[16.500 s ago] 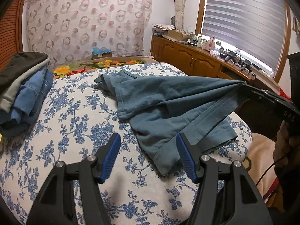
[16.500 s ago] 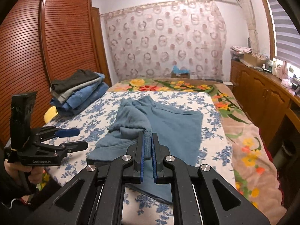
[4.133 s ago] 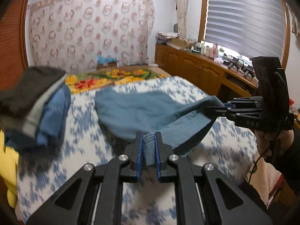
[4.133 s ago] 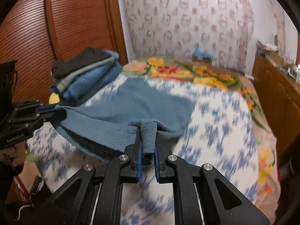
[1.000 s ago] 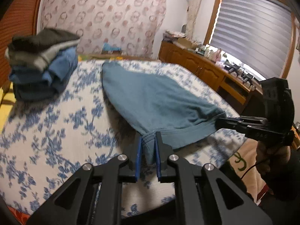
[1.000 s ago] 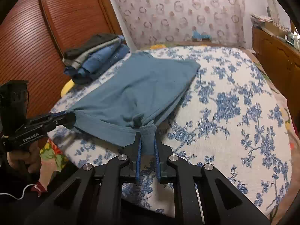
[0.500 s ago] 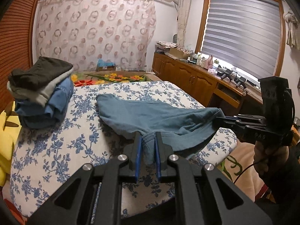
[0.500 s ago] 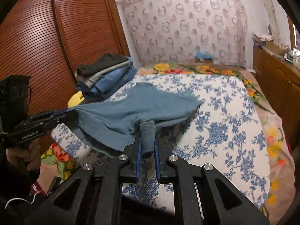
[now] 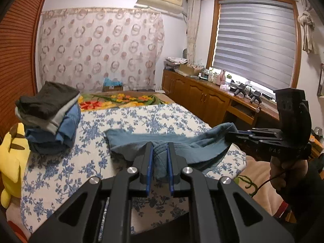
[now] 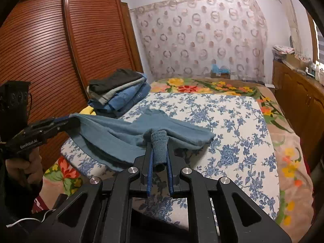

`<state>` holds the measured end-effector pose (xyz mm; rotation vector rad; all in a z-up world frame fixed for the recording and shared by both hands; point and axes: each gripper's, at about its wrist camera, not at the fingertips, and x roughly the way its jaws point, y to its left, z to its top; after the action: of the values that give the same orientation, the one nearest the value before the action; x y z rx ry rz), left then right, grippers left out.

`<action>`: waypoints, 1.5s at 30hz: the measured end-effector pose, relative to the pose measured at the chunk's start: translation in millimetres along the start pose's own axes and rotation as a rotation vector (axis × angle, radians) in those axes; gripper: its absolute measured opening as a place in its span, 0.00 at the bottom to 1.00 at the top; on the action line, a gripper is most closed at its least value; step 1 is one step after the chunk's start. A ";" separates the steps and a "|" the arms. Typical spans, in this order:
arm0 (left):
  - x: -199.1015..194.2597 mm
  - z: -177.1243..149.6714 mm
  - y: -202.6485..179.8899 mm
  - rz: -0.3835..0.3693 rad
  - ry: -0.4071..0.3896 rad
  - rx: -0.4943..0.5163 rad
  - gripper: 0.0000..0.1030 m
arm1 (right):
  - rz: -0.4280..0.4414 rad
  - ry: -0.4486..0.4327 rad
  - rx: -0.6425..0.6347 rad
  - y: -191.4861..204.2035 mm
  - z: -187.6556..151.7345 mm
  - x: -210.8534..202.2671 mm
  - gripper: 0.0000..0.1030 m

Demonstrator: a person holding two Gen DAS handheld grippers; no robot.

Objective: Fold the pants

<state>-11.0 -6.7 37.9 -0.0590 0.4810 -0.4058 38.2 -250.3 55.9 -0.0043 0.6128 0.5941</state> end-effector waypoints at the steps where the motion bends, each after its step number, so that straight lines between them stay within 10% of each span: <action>1: -1.4 1.2 -1.1 -0.002 -0.006 0.003 0.09 | 0.000 -0.004 -0.007 1.6 0.3 -1.2 0.09; 33: 118.5 13.7 48.5 0.064 0.098 0.000 0.12 | -0.124 0.076 0.027 -50.9 23.1 110.4 0.09; 45: 133.7 -19.5 66.9 0.069 0.214 0.001 0.40 | -0.148 0.158 0.046 -63.0 8.1 144.3 0.09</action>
<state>112.6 3.0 -47.9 0.0020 0.6916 -0.3465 170.6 -225.8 -26.2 -0.0535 0.7721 0.4386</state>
